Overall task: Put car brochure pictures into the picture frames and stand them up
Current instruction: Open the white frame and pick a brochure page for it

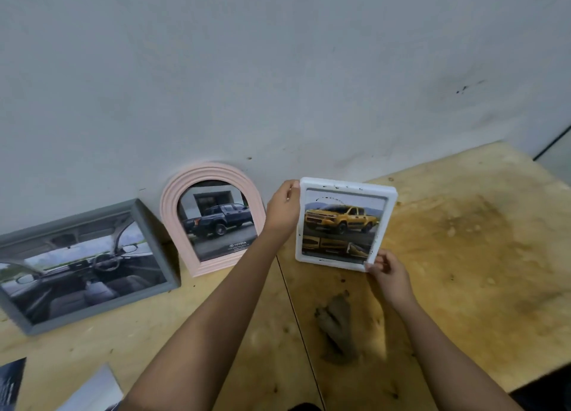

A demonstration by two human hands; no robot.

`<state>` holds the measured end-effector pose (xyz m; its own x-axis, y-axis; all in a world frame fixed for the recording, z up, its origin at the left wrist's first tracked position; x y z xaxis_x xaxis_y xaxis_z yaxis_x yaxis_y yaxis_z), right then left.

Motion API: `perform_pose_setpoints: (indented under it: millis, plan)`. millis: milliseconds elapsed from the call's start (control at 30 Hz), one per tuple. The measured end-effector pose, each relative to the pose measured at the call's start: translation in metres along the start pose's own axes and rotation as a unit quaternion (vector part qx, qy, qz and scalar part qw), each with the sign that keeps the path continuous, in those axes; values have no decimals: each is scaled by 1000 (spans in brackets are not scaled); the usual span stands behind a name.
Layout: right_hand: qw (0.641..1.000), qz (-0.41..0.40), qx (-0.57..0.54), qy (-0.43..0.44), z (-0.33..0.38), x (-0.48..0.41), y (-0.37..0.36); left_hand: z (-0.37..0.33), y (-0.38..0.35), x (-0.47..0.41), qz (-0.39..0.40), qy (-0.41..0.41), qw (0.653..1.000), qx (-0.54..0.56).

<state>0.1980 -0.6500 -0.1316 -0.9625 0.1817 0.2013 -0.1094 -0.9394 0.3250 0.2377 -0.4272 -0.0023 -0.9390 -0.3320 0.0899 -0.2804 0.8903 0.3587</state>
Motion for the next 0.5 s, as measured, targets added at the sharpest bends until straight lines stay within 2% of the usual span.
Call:
perform_pose_setpoints:
  millis: [167, 333, 433, 500]
  plan:
    - [998, -16, -34, 50, 12, 30, 2, 1, 29, 19, 14, -36, 997, 60]
    - [987, -13, 54, 150, 25, 73, -8, 13, 80, 57, -18, -30, 990, 137]
    - [960, 1, 129, 249, 30, 107, -24, 33, 113, 81, -43, -39, 984, 171]
    - [945, 34, 160, 284, 29, 129, -37, 51, 134, 97, -70, -21, 982, 176]
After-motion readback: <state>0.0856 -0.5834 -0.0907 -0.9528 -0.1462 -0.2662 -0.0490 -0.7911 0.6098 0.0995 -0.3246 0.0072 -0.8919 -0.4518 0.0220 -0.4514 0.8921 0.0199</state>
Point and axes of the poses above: each hand's wrist, its own x-axis away from the middle knuckle, its own y-axis out of the back of the hand, z = x × y, the point moved 1 cm from there along -x, towards the middle knuckle, and after that the axes turned 6 degrees about -z, right-handed, at the moved point
